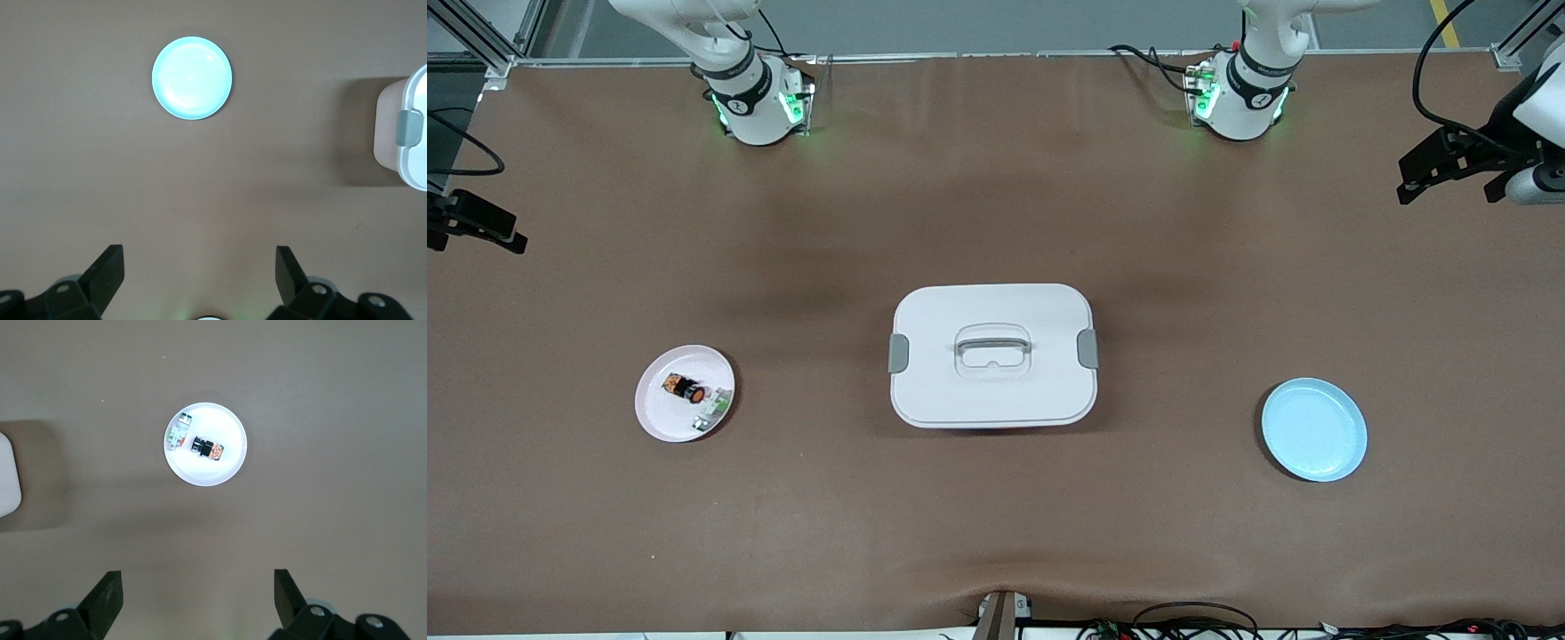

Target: Transfer orange switch to right arm and place

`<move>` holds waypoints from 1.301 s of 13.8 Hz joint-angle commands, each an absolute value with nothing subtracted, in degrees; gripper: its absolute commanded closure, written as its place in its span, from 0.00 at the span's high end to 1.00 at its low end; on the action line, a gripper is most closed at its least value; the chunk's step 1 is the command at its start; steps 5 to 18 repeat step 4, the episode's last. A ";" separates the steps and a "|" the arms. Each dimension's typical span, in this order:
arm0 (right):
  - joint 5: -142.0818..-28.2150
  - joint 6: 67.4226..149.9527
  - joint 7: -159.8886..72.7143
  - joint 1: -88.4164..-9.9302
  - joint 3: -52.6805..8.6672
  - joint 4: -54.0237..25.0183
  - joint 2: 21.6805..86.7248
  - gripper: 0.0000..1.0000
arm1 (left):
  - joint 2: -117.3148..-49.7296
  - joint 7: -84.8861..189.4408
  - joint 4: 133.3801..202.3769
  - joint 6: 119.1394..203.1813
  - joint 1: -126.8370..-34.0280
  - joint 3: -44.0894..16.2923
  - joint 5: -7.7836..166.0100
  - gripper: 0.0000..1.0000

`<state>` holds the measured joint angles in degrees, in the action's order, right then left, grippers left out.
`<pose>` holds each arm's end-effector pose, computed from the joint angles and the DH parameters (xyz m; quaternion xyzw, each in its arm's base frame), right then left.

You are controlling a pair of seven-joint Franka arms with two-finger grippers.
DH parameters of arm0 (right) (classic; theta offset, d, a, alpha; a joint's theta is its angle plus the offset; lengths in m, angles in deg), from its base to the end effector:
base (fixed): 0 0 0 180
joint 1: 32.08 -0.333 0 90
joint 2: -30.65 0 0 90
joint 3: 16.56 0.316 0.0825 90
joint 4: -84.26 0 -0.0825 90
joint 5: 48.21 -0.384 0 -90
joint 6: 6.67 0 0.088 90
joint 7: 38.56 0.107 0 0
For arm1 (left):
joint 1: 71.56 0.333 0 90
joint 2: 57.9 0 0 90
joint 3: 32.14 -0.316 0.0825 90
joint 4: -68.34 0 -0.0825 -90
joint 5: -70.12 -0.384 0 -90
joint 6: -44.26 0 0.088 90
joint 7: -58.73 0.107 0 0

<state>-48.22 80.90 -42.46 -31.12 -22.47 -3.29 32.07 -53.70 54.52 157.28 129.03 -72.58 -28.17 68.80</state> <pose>0.5542 -0.0660 0.6272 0.9996 -0.0259 -0.0122 0.0000 0.5202 -0.0444 0.6645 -0.9999 0.0057 -0.0013 0.0139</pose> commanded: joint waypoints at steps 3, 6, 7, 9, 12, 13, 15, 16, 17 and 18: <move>-48.13 79.46 -42.16 -31.81 -23.33 -0.91 32.76 1.00 | -53.33 55.56 156.85 128.11 -72.26 -28.09 69.68 1.00; -48.13 79.03 -42.16 -31.90 -23.24 -0.82 32.67 1.00 | -53.33 55.56 156.85 128.11 -72.26 -28.09 69.68 1.00; -48.13 79.03 -42.16 -31.90 -23.24 -0.82 32.67 1.00 | -53.33 55.56 156.85 128.11 -72.26 -28.09 69.68 1.00; -48.13 79.03 -42.16 -31.90 -23.24 -0.82 32.67 1.00 | -53.33 55.56 156.85 128.11 -72.26 -28.09 69.68 1.00; -48.13 79.03 -42.16 -31.90 -23.24 -0.82 32.67 1.00 | -53.33 55.56 156.85 128.11 -72.26 -28.09 69.68 1.00; -48.13 79.03 -42.16 -31.90 -23.24 -0.82 32.67 1.00 | -53.33 55.56 156.85 128.11 -72.26 -28.09 69.68 1.00; -48.13 79.03 -42.16 -31.90 -23.24 -0.82 32.67 1.00 | -53.33 55.56 156.85 128.11 -72.26 -28.09 69.68 1.00; -48.13 79.03 -42.16 -31.90 -23.24 -0.82 32.67 1.00 | -53.33 55.56 156.85 128.11 -72.26 -28.09 69.68 1.00; -48.13 79.03 -42.16 -31.90 -23.24 -0.82 32.67 1.00 | -53.33 55.56 156.85 128.11 -72.26 -28.09 69.68 1.00; -48.13 79.03 -42.16 -31.90 -23.24 -0.82 32.67 1.00 | -53.33 55.56 156.85 128.11 -72.26 -28.09 69.68 1.00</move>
